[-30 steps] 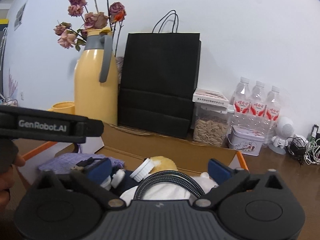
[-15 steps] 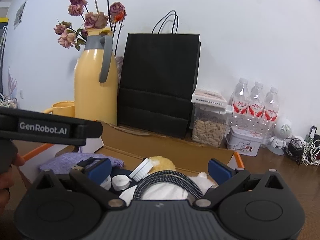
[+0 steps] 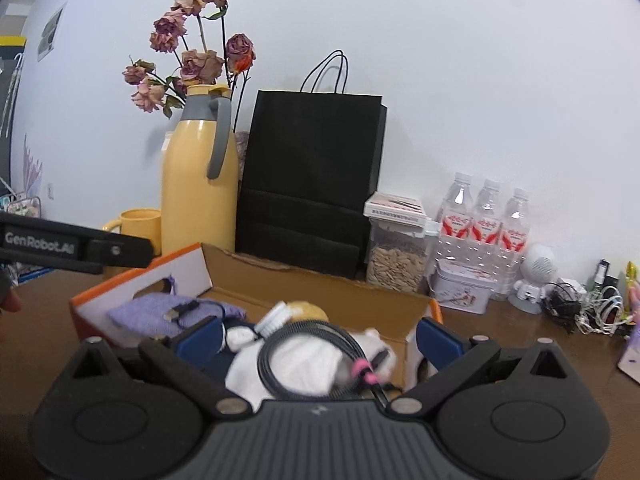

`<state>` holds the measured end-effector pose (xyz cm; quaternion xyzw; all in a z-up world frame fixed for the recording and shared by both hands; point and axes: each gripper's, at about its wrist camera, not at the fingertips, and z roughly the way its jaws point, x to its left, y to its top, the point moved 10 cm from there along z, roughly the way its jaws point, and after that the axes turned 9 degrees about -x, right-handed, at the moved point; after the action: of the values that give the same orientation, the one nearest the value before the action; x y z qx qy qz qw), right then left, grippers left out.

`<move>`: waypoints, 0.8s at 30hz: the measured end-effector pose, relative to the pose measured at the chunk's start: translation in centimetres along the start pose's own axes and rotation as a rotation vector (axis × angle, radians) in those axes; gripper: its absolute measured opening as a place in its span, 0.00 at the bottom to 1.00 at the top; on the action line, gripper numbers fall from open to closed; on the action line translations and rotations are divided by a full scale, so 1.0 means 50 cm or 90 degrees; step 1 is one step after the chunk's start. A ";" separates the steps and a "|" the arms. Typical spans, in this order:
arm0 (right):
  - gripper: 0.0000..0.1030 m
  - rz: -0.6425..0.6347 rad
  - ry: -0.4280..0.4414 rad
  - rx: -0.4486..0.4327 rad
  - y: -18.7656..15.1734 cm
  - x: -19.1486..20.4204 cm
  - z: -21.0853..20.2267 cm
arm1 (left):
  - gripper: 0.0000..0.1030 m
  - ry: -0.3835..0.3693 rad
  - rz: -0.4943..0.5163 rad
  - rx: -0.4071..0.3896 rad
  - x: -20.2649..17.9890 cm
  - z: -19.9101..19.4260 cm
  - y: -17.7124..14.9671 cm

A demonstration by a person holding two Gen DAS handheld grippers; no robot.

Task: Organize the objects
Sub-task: 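Withdraw both tools and move the right tool toward the white bottle caps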

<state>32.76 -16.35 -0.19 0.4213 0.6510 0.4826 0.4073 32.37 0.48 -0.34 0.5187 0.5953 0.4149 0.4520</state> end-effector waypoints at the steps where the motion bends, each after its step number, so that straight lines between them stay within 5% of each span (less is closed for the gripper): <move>1: 1.00 -0.001 -0.003 0.006 -0.008 -0.006 -0.013 | 1.00 0.001 0.002 0.007 0.001 -0.008 -0.007; 19: 1.00 -0.006 -0.054 0.151 -0.198 -0.108 -0.117 | 1.00 0.041 0.038 0.118 0.042 -0.127 -0.149; 24: 0.85 0.016 -0.063 0.201 -0.235 -0.135 -0.079 | 1.00 0.056 0.037 0.130 0.049 -0.143 -0.161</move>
<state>29.37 -25.95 -9.97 0.5116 0.6924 0.3579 0.3615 23.39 1.79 -6.59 0.5602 0.6385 0.3875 0.3584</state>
